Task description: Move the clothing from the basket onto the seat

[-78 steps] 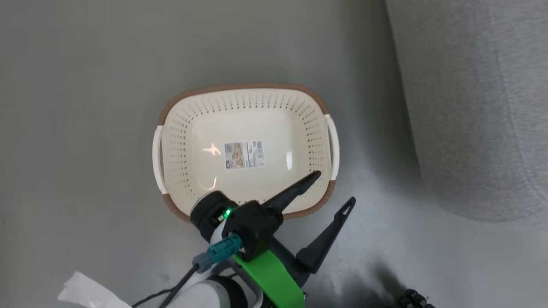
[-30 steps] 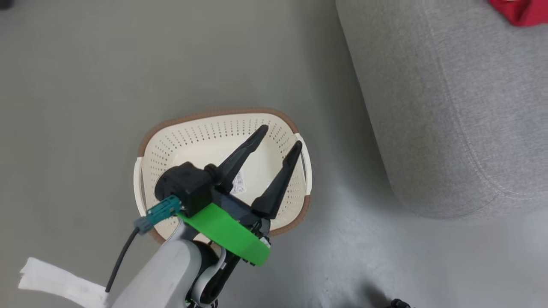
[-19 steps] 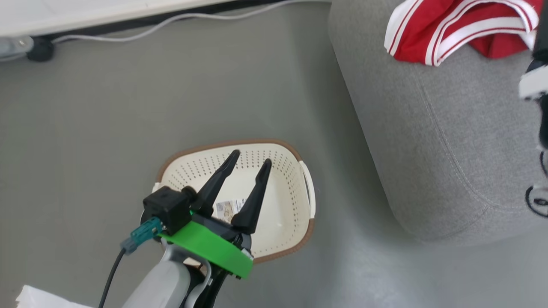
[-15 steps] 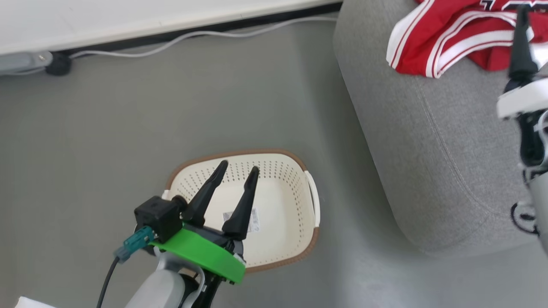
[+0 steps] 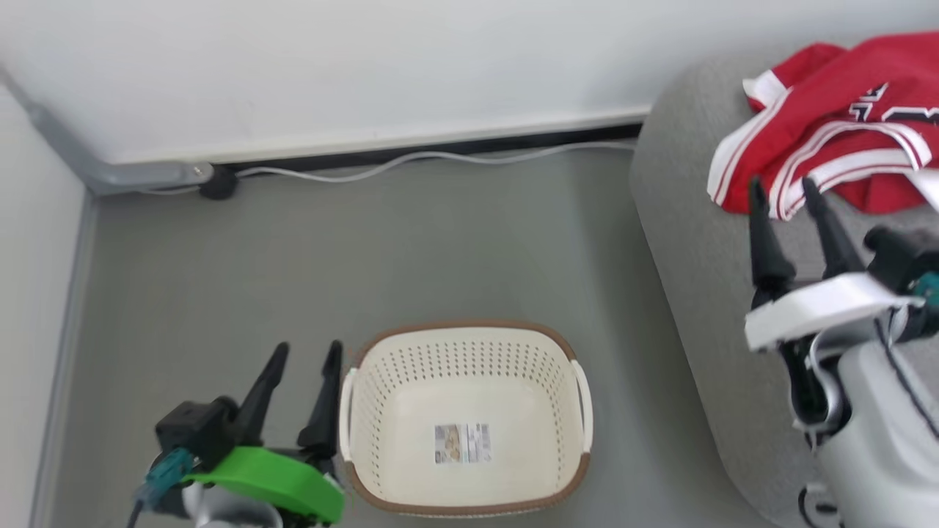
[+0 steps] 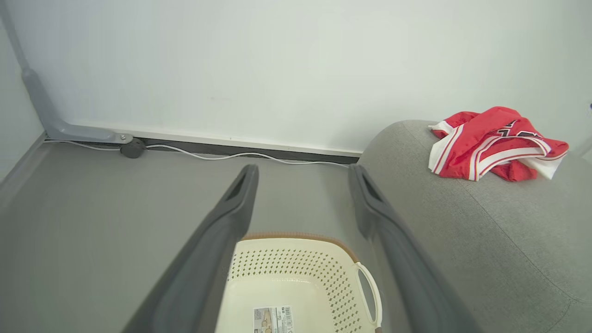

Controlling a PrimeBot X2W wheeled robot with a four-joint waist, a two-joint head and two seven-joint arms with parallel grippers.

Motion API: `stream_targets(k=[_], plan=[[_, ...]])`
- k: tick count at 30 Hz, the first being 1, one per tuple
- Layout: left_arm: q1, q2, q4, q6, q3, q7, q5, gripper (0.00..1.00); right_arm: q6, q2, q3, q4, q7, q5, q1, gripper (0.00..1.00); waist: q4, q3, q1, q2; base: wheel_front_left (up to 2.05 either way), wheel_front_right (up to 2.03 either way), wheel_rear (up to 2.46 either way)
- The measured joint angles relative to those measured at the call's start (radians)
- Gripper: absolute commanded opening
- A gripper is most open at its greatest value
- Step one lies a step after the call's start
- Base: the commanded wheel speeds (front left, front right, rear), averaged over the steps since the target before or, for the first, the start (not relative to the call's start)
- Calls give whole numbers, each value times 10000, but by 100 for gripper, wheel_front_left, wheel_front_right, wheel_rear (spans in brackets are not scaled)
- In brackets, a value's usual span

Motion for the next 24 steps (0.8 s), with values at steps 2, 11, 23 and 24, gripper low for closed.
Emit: stream_targets(k=[2, 11, 23, 24], plan=[[213, 142, 33, 96, 205, -17, 0, 100, -71, 71, 163, -10, 0, -90, 389, 100, 167, -282, 0, 0, 0, 0, 0], [1296, 805, -15, 314, 836, -58, 169, 100, -244, 527, 1104, -217, 2, -617, 1773, 100, 794, -1476, 0, 0, 0, 0, 0], [2033, 571, 205, 357, 886, -33, 255, 0, -512, 978, 1450, -35, 17, -679, 3010, 0, 1085, -1989, 0, 0, 0, 0, 0], [2068, 514, 255, 357, 869, -23, 255, 0, -510, 999, 1446, 29, 21, -660, 3116, 0, 1084, -1988, 0, 0, 0, 0, 0]])
